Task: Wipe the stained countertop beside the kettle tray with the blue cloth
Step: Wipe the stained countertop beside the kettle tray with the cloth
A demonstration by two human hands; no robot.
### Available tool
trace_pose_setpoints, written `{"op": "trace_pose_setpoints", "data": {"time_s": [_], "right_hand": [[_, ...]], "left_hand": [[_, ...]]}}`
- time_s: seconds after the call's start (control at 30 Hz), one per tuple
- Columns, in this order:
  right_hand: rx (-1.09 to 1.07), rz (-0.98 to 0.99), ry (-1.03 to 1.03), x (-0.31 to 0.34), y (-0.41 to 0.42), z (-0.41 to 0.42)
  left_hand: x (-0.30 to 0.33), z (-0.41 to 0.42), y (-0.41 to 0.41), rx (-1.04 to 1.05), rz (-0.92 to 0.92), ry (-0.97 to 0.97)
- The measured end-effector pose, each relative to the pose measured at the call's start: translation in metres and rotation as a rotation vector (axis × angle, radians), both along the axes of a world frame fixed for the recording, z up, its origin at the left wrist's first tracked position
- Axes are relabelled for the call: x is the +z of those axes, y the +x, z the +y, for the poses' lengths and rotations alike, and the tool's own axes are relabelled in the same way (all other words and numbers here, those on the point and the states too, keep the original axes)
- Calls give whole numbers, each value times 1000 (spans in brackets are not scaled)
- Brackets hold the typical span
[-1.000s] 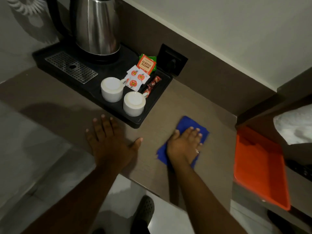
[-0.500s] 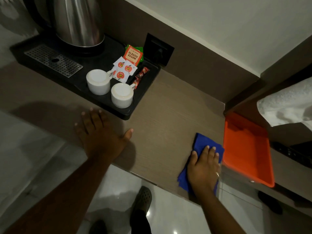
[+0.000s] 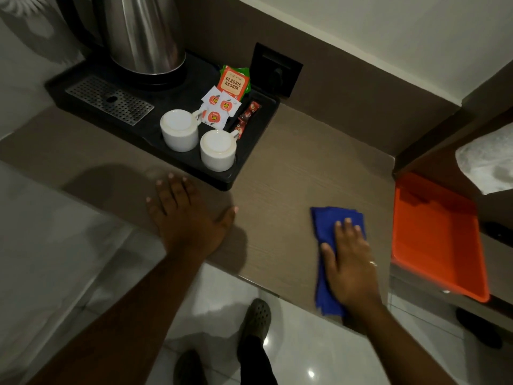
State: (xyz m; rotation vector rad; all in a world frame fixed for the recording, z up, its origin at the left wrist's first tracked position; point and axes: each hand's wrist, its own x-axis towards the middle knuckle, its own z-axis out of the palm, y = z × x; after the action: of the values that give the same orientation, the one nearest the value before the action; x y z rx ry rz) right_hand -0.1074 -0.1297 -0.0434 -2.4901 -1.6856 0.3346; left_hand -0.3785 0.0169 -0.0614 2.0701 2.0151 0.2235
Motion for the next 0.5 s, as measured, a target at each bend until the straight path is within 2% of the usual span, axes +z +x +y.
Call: {"op": "trace_pose_setpoints", "data": {"time_s": [0.13, 0.3, 0.4, 0.5], "right_hand": [[-227, -59, -6, -1, 44, 38], [-427, -48, -34, 0, 54, 135], [-396, -46, -51, 1, 34, 193], [-210, -41, -39, 1, -9, 224]], "left_hand": [[-2, 1, 0, 5, -9, 13], [-5, 4, 2, 17, 19, -10], [-5, 4, 2, 24, 3, 7], [-2, 2, 2, 33, 6, -9]]}}
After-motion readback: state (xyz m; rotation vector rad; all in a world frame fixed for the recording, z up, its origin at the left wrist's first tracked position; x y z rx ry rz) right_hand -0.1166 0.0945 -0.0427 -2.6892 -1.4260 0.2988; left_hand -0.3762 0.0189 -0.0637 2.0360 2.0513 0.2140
